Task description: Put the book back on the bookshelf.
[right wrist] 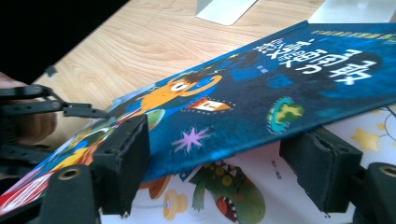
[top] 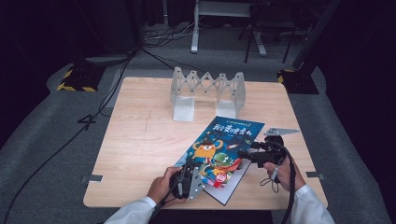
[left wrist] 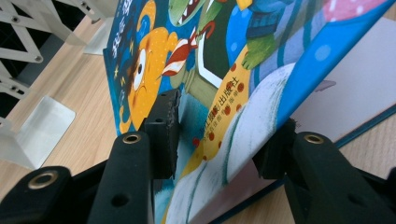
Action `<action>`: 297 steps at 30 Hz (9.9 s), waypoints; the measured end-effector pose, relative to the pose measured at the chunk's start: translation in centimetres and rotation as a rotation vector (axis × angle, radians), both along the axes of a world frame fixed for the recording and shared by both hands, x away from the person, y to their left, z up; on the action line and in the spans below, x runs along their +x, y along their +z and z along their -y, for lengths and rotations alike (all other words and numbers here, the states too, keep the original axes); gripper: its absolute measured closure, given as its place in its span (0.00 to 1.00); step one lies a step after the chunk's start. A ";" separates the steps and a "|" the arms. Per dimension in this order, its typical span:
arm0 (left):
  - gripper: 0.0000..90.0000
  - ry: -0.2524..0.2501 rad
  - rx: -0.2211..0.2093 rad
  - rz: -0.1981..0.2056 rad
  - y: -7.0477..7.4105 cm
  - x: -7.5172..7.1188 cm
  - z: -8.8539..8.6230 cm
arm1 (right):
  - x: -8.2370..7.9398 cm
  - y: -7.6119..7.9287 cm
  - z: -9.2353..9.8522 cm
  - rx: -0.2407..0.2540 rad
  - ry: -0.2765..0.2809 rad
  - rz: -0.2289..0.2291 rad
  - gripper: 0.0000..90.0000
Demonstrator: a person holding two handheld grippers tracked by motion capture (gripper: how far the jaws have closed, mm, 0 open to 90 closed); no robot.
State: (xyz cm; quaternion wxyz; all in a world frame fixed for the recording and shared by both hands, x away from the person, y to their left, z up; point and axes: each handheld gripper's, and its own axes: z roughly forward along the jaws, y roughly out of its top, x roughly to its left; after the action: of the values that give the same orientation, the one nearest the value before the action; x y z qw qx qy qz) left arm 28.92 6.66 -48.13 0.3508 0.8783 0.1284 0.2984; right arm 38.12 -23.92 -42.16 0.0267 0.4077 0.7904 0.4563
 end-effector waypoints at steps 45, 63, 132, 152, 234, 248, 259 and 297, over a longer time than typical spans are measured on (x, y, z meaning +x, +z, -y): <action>0.34 -0.022 -0.189 -0.523 -2.1 5.4 -6.2 | 2.3 -4.5 3.0 -0.207 0.009 -0.016 0.35; 0.34 -0.072 -0.175 -0.489 -2.2 3.6 -5.2 | -3.1 -5.1 2.7 -0.332 0.253 0.010 0.40; 0.17 -0.055 -0.167 -0.511 -2.2 4.2 -4.5 | 4.0 -3.0 1.5 -0.083 0.235 -0.086 0.43; 0.16 0.156 -0.149 -0.462 -2.2 7.0 -6.6 | 7.6 -2.5 0.2 -0.025 0.191 -0.075 0.48; 0.56 -0.098 -0.497 -0.320 6.2 9.7 -6.8 | 2.5 3.3 0.3 0.149 0.406 0.452 0.73; 0.55 -0.173 -0.477 -0.219 7.8 7.2 -5.0 | 0.9 3.4 2.0 0.121 0.480 0.464 0.76; 0.67 -0.286 -0.454 -0.275 7.7 7.0 -3.5 | -0.4 3.0 2.0 0.133 0.565 0.496 0.81; 0.92 -0.258 -0.466 -0.183 6.7 5.0 -1.9 | -3.1 -0.1 7.3 -0.020 0.179 0.486 0.48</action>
State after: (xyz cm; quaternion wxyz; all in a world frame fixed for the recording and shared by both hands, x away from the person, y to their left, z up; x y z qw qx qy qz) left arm 33.92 8.57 -41.39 0.5653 0.8063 0.1118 0.1332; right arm 35.02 -31.23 -42.23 0.1793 0.2143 0.7983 0.5335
